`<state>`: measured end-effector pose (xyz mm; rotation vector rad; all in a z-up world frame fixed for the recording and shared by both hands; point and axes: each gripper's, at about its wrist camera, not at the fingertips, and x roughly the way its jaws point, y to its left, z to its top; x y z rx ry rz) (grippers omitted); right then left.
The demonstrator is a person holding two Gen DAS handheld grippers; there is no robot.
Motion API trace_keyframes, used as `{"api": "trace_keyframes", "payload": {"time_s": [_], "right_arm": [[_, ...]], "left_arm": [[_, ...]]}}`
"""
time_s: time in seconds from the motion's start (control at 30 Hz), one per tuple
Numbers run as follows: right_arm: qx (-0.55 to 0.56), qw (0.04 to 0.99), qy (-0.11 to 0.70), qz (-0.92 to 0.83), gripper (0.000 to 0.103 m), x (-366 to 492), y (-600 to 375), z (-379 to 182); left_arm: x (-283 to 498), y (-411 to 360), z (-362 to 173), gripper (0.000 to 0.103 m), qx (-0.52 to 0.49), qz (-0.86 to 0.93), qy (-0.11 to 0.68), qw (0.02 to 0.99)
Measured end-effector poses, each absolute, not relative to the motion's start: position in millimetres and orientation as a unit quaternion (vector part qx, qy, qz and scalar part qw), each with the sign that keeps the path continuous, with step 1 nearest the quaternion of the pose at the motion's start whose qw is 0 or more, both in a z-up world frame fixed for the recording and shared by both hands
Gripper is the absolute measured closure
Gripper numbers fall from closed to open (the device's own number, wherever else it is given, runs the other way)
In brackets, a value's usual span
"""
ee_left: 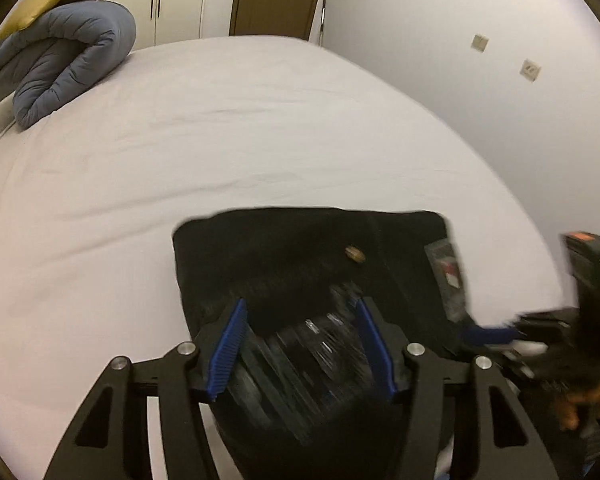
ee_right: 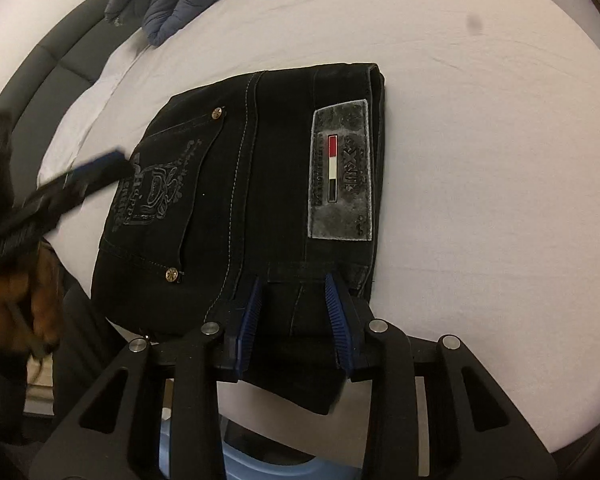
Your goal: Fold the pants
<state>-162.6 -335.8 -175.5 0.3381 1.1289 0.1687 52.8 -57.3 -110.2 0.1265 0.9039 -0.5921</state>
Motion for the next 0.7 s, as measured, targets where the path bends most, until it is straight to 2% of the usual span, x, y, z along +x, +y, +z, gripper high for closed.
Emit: {"api": "trace_keyframes", "payload": {"time_s": [0.03,0.1,0.47,0.7], "right_arm": [[0.151,0.828,0.534,0.076,0.073,-162,-334,-175],[0.147,0.829,0.535,0.073,0.073,-162,-333,-175],[0.143,0.830,0.535,0.059,0.073,-163,-319,-169],[0.141,0.836,0.527,0.047,0.073,-181,-312,-158]], "left_arm": [[63,-59,-117,0.047,0.066,-0.273,0.436,0.855],[77,-65,-134,0.055,0.078,-0.262,0.465,0.842],[-27,-68,-148,0.058,0.152,-0.247,0.433,0.853],[-34,-71,-152,0.058,0.150,-0.233,0.452,0.848]]}}
